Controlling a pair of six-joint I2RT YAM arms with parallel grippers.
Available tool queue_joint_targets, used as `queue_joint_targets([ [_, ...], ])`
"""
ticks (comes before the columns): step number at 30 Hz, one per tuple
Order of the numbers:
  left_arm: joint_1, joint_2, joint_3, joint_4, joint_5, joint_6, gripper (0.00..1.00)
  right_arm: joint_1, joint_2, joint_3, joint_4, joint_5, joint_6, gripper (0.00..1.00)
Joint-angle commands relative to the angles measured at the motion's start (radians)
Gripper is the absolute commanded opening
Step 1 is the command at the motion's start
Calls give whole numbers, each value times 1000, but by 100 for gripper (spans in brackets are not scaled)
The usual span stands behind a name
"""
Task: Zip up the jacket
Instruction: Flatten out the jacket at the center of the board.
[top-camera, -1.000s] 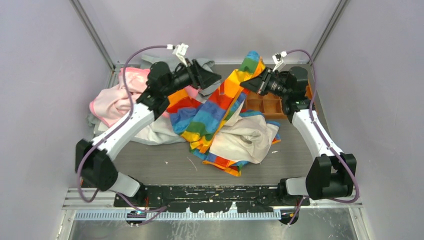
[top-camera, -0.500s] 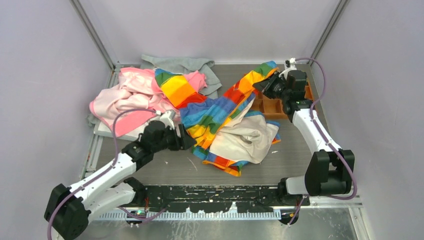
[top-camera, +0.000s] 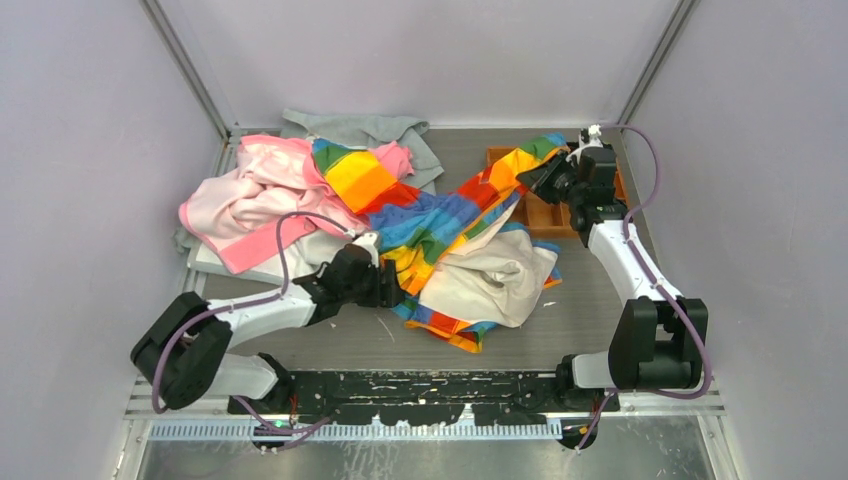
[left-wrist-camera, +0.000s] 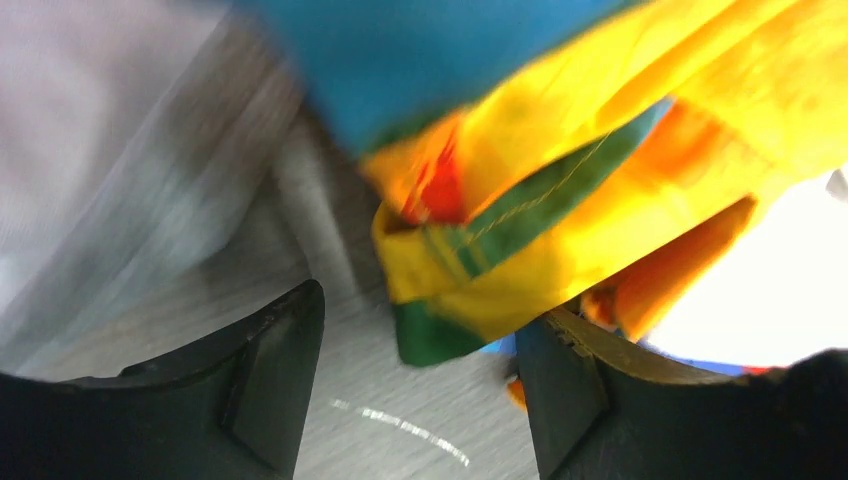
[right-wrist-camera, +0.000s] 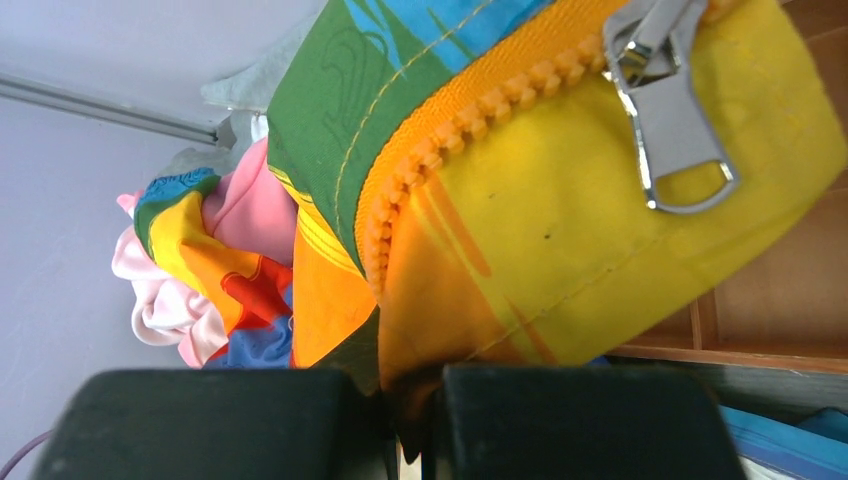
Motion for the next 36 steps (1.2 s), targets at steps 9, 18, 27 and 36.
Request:
queue_joint_targets([
  [9, -13, 62, 84, 179, 49, 15, 15, -15, -25, 6, 50, 5, -48, 4],
  [18, 13, -259, 348, -339, -44, 357, 0, -182, -35, 179, -129, -165, -309, 22],
  [27, 41, -134, 963, -669, 46, 736, 0, -225, -75, 421, -454, -369, -675, 71],
  [36, 40, 69, 1333, -712, 284, 839, 0, -61, -36, 627, -649, -815, -906, 100],
])
